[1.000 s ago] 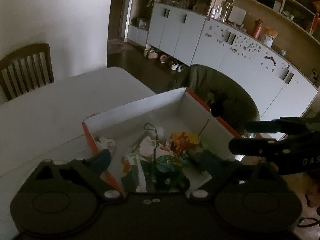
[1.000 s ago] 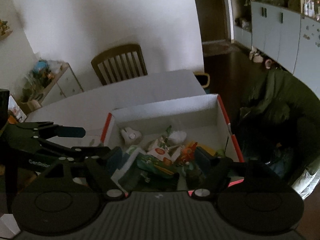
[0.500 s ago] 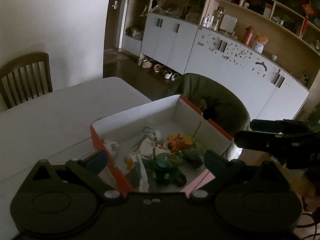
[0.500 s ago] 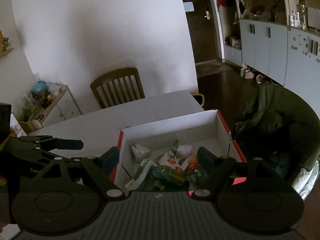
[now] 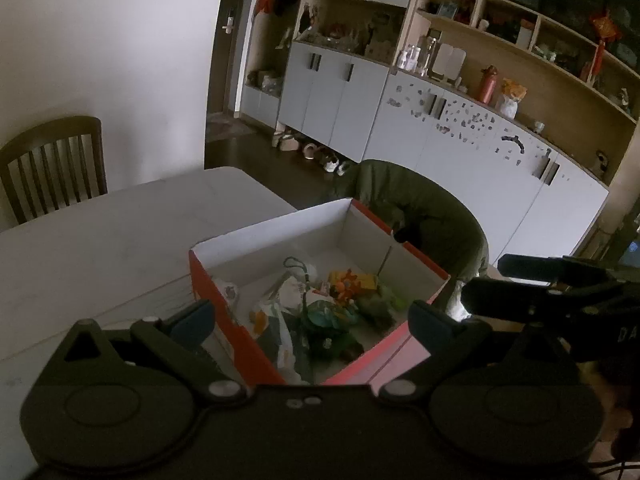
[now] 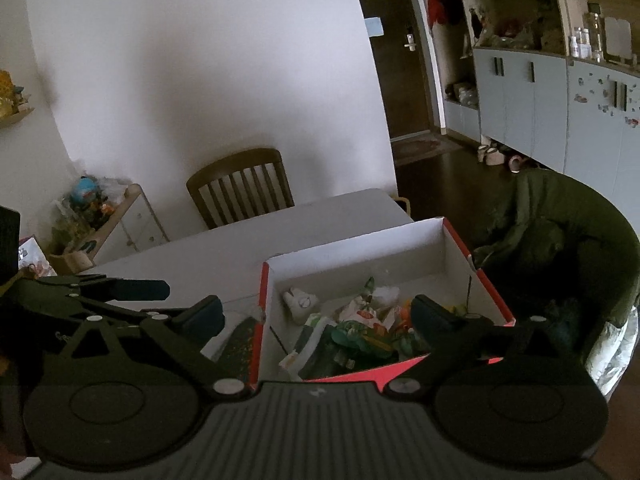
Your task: Organize objects
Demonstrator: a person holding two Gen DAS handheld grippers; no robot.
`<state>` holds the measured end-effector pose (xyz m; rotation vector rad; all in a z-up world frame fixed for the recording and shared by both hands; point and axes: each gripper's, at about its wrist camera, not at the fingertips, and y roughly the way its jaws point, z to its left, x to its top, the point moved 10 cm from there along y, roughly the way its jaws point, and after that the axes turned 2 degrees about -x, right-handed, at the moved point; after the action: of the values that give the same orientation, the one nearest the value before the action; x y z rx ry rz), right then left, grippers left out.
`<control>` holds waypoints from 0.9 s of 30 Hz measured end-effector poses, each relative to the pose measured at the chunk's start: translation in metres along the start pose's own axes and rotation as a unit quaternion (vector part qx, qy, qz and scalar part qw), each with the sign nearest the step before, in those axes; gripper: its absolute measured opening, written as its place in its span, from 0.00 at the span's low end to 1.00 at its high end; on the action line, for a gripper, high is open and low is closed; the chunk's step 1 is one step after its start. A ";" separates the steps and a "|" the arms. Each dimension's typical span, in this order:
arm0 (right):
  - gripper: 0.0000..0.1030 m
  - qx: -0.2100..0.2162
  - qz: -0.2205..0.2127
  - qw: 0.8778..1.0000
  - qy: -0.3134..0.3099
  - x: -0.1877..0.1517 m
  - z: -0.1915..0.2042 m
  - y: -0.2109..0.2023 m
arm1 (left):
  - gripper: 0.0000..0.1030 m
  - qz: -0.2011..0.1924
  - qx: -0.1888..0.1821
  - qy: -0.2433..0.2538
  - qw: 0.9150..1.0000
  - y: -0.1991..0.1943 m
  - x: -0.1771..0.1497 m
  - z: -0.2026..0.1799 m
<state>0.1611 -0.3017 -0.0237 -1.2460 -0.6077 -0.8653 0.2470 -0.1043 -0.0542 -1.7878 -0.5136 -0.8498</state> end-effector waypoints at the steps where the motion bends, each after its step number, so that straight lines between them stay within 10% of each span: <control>1: 0.98 0.001 -0.001 1.000 0.001 -0.001 0.001 -0.002 | 0.99 -0.001 -0.001 0.001 1.000 -0.001 -0.001 0.000; 27: 0.99 -0.019 -0.005 1.000 0.001 -0.019 0.023 -0.018 | 0.99 0.000 -0.012 0.008 1.000 -0.016 -0.026 0.001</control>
<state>0.1370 -0.2765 -0.0241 -1.2761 -0.5990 -0.8899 0.2195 -0.0963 -0.0644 -1.8017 -0.4955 -0.8733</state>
